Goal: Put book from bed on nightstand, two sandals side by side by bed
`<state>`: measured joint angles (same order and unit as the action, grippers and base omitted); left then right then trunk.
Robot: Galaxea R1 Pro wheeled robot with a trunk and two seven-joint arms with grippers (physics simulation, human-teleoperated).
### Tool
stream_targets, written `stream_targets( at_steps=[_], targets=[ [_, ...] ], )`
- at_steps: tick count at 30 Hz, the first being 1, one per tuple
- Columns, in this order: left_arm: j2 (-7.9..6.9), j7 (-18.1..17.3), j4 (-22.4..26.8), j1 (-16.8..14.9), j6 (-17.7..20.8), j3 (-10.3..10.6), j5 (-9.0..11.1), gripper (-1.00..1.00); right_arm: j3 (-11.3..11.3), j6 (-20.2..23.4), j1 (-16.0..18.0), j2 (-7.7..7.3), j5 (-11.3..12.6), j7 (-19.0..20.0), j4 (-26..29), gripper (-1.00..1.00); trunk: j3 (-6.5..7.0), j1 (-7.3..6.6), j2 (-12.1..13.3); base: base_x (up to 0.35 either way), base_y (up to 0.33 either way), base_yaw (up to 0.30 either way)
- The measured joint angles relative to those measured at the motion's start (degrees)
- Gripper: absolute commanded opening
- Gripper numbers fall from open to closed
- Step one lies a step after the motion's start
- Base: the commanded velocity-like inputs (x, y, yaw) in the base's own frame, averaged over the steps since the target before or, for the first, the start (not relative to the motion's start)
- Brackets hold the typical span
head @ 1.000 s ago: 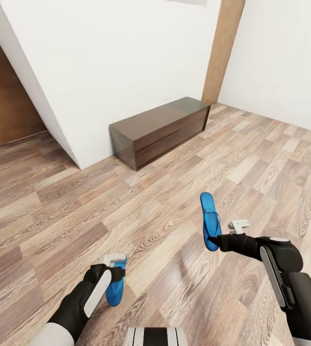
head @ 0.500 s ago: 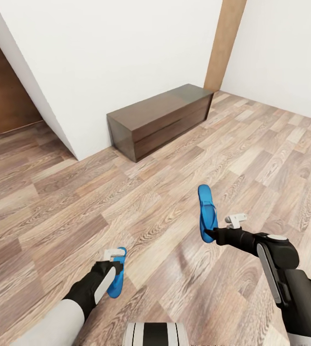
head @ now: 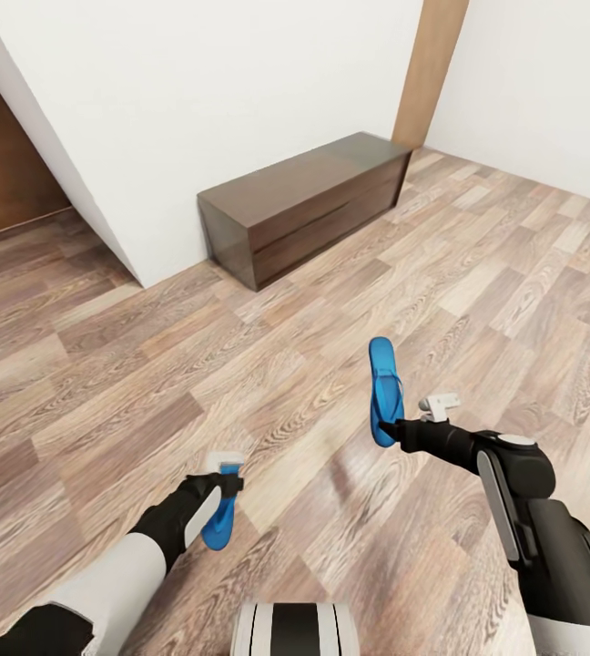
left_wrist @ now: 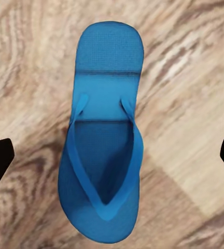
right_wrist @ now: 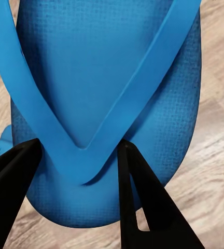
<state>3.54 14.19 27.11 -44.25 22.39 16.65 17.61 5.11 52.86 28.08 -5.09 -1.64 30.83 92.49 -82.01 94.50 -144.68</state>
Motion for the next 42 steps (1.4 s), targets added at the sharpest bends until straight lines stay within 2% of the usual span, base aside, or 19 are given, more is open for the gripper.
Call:
stream_targets(
  at_steps=[5, 13, 22, 28, 39, 42],
  targets=[
    [-0.06, -1.9, -0.8, -1.5, -0.2, 1.3, -0.5, 1.00, 0.0, 0.0, 1.0, 0.07, 0.0, 0.0, 0.0, -1.00, -1.11, 0.13, -0.1, 0.000, 0.000, 0.000],
    [-0.10, -2.4, -1.1, -2.1, -0.2, 2.9, -0.6, 1.00, 0.1, 0.1, 2.0, 0.07, 0.0, 0.0, 0.0, -1.00, -2.88, 0.34, -0.2, 0.000, 0.000, 0.000],
    [-0.25, -2.5, -1.1, -2.2, -0.2, 3.0, -0.8, 1.00, 0.0, 0.1, 2.1, 0.15, -0.1, 0.0, 0.0, -1.00, -4.88, 0.57, -0.3, 0.000, 0.000, 0.000],
    [-1.34, -2.5, -1.1, -3.4, -0.2, 3.0, -0.7, 1.00, 0.0, 0.1, 2.1, 0.13, -0.1, 0.0, 0.0, -1.00, -6.21, 0.72, -0.4, 0.000, 0.000, 0.000],
    [-1.67, -2.4, -1.0, -4.0, -0.2, 2.9, -0.8, 1.00, 0.2, 0.1, 2.1, 0.08, -0.1, 0.0, 0.0, -1.00, -8.65, 1.00, -0.5, 0.000, 0.000, 0.000],
    [-1.66, -2.5, -0.2, -4.0, -0.2, 2.9, -0.7, 1.00, 0.2, 0.1, 2.4, 0.05, 0.1, 0.1, 0.0, -1.00, -8.65, 1.00, -0.5, 0.000, 0.000, 0.000]
  ],
)
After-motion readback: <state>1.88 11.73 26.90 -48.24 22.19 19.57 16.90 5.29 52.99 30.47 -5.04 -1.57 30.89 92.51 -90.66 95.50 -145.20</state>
